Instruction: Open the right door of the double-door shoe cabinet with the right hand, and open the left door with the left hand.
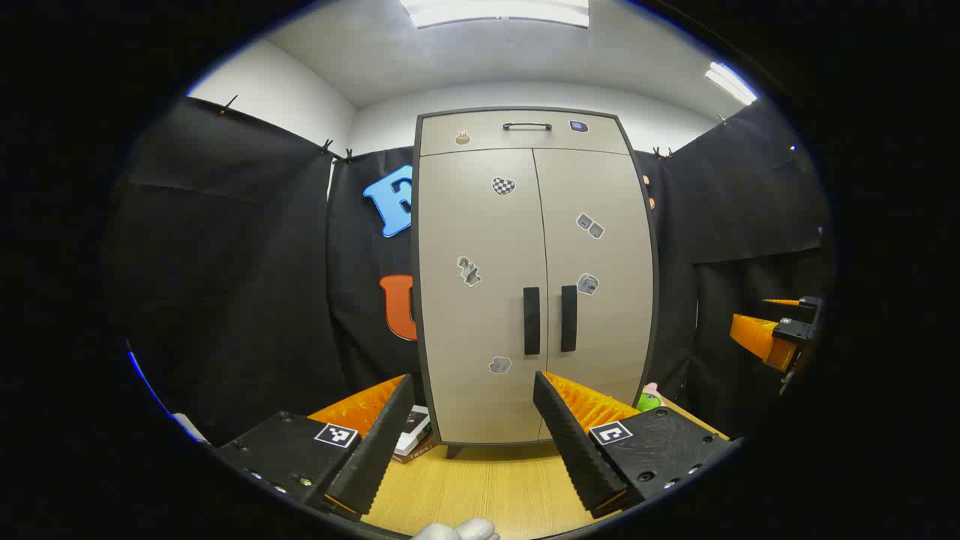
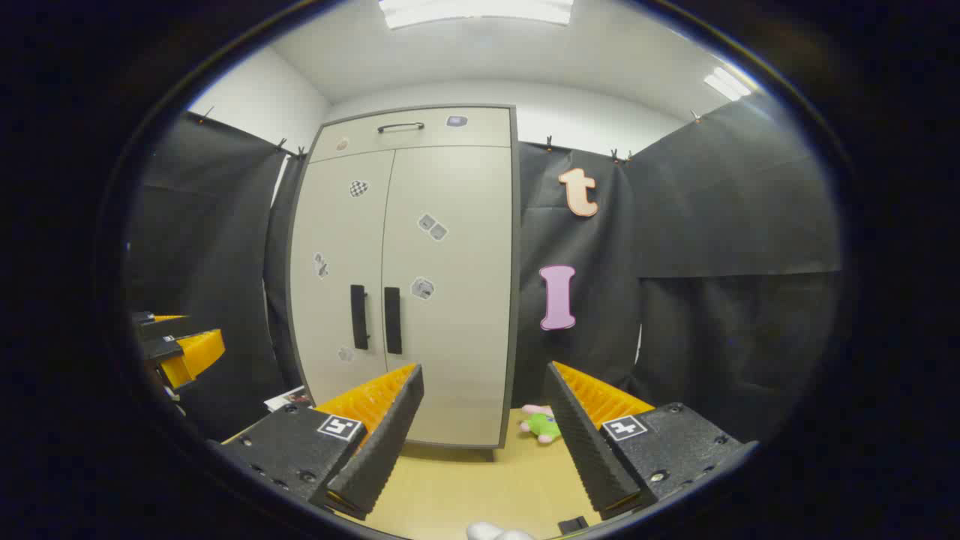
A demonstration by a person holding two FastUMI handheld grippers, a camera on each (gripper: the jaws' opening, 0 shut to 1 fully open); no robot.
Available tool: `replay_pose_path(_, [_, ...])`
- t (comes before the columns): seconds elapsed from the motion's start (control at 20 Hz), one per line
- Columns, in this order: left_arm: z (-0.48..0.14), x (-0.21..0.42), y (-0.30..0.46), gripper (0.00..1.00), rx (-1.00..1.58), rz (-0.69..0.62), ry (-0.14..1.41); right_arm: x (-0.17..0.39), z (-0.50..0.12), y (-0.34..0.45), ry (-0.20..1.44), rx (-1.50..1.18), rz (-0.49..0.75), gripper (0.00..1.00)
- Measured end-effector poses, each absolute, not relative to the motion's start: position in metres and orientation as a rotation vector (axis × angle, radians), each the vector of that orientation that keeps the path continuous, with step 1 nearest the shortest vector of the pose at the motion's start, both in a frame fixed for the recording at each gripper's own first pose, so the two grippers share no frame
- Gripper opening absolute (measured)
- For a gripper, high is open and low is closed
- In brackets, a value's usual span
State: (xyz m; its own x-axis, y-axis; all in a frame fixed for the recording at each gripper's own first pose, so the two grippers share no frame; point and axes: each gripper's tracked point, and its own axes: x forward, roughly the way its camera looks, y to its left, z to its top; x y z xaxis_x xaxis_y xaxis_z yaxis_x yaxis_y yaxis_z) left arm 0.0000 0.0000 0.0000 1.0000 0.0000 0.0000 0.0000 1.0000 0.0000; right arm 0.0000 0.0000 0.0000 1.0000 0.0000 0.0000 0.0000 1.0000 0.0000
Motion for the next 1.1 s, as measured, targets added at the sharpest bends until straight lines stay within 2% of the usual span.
replay_pose_path(0.85, [0.001, -0.016, 0.001, 0.96, 0.009, 0.001, -0.003, -0.014, 0.001, 0.004, -0.001, -0.016, 0.009, 1.00])
replay_pose_path(1.1, [0.000, -0.020, 0.004, 0.96, 0.008, 0.007, 0.001, -0.004, 0.000, 0.007, 0.003, -0.023, 0.003, 1.00])
